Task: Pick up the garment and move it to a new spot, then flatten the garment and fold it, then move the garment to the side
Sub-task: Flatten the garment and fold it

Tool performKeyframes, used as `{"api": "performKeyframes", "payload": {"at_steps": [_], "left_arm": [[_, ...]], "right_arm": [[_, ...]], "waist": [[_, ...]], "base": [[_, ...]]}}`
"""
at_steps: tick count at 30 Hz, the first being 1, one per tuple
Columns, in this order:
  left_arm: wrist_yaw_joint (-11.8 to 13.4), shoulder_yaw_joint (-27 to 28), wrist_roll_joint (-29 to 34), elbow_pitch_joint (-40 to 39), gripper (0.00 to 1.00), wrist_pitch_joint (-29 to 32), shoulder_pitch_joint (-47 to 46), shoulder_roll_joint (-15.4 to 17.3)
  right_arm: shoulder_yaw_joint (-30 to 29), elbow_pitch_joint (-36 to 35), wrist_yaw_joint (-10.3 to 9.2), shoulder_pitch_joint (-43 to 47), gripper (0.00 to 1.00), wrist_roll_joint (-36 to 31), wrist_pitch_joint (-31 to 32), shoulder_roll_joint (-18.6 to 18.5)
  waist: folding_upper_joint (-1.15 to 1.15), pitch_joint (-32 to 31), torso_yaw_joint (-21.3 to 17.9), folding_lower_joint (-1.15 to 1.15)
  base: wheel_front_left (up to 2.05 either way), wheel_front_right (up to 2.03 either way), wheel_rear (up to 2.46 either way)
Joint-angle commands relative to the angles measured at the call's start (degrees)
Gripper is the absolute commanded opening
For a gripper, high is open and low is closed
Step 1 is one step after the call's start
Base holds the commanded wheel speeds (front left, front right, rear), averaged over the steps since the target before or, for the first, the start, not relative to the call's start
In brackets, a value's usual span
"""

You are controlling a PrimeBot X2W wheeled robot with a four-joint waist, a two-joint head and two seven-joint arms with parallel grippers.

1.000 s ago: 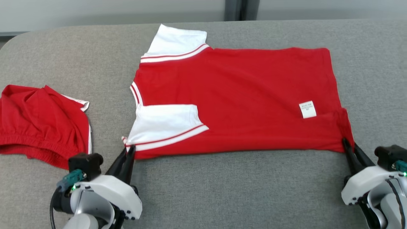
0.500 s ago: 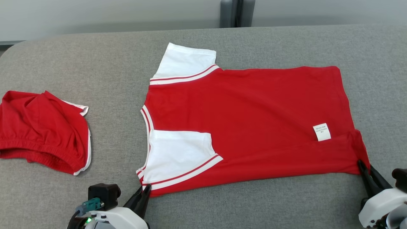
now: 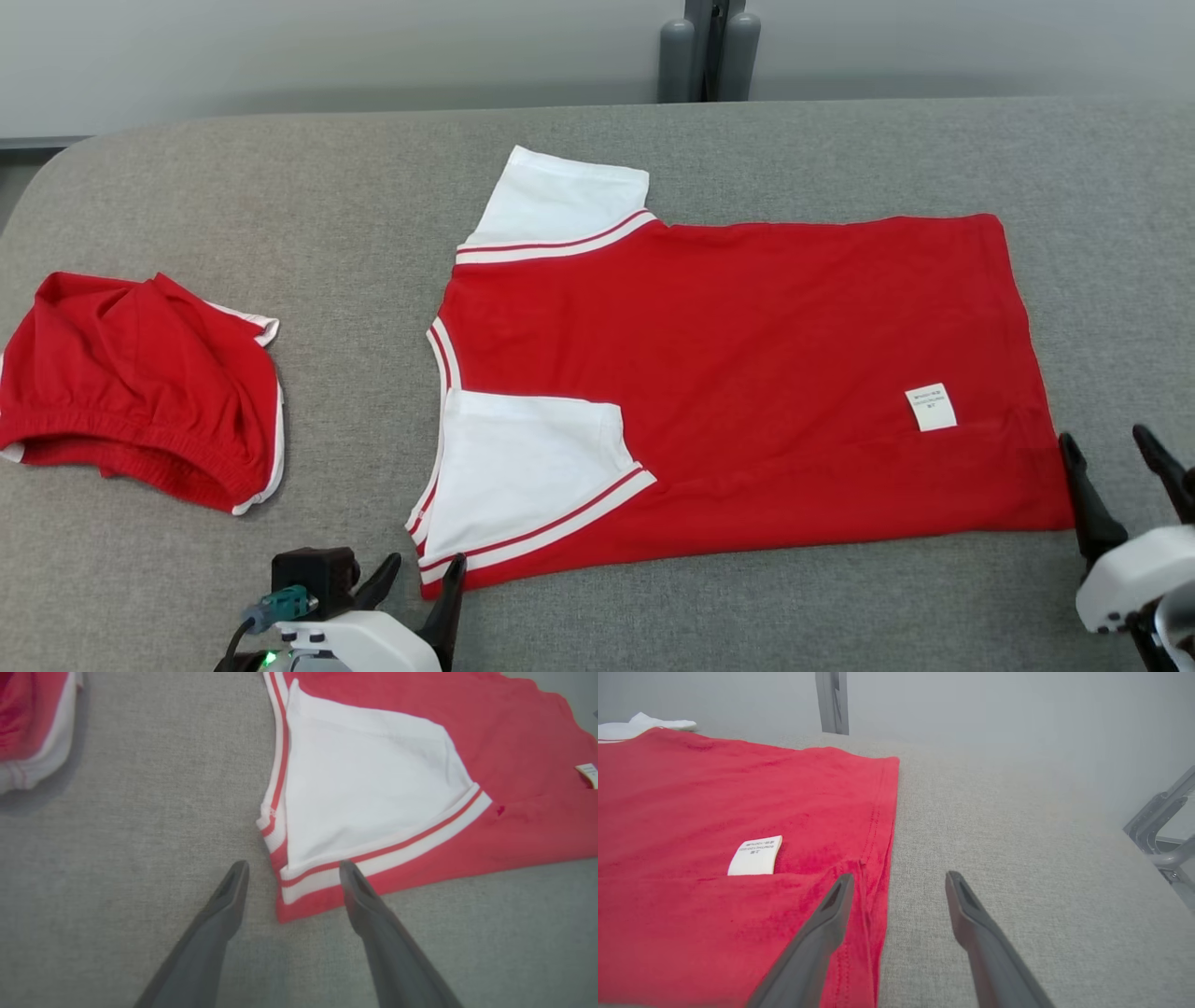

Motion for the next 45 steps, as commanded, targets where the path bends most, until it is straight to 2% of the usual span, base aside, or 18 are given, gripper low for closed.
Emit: {"api": "performKeyframes", "payload": {"at_steps": [1, 5, 6, 9, 11, 18, 24, 32, 39, 45], "left_arm": [[-0.40, 0.35, -0.35, 0.97, 1.00, -0.90, -1.09, -0.27], [-0.21, 2.12, 0.44, 2.33, 1.00, -5.29, -2.85, -0.79], [0.19, 3.47, 0.74, 2.86, 1.00, -8.19, -3.92, -1.31], [0.49, 4.80, 0.82, 3.29, 1.00, -11.21, -4.98, -2.20], [0.43, 6.19, 1.15, 3.56, 1.00, -15.43, -6.43, -3.00], [-1.46, 7.65, 1.80, 5.47, 1.00, -23.89, -9.09, -6.02], [-2.77, 9.11, 4.55, 7.38, 1.00, -25.92, -8.92, -8.06], [-3.72, 12.38, 14.11, 4.68, 1.00, -26.00, -5.08, -10.53], [-4.42, 14.53, 19.76, 5.84, 1.00, -26.01, -1.05, -12.26], [-4.96, 16.58, 22.08, 6.11, 1.00, -26.02, 0.62, -12.92]], "right_arm": [[-1.47, -1.02, 0.00, -0.82, 1.00, -1.95, -0.06, 0.73], [-4.06, -5.17, 0.00, -1.54, 1.00, -6.76, -0.06, 4.06], [-4.76, -7.41, 0.00, -2.03, 1.00, -8.68, -0.07, 5.83], [-4.56, -9.04, 0.00, -2.41, 1.00, -10.10, -0.06, 7.54], [-3.57, -11.12, 0.00, -3.45, 1.00, -12.25, -0.06, 10.30], [-2.03, -14.82, 0.00, -3.91, 1.00, -13.72, -0.07, 15.06], [-1.04, -17.86, 0.00, -1.49, 1.00, -13.65, -0.07, 17.05], [-0.28, -20.68, 0.00, 3.68, 1.00, -13.97, -0.06, 18.39], [-1.92, -20.87, 0.00, 6.66, 1.00, -13.97, -0.06, 18.73], [-2.50, -20.97, 0.00, 7.55, 1.00, -13.24, -0.06, 18.33]], "waist": [[0.00, -0.19, -0.22, 0.00], [0.00, -0.81, -0.98, 0.00], [0.00, -1.21, -1.44, 0.00], [0.00, -1.74, -1.98, 0.00], [0.00, -2.51, -2.99, 0.00], [0.00, -4.70, -4.69, 0.00], [0.00, -7.74, -5.85, 0.00], [0.00, -10.96, -6.71, 0.00], [0.00, -12.43, -7.63, 0.00], [0.00, -12.93, -8.30, 0.00]], "base": [[0.00, 0.00, 0.00], [0.00, 0.00, 0.00], [0.00, 0.00, 0.00], [0.00, 0.00, 0.00], [0.00, 0.00, 0.00], [0.00, 0.00, 0.00], [0.00, 0.00, 0.00], [0.00, 0.00, 0.00], [0.00, 0.00, 0.00], [0.00, 0.00, 0.00]]}}
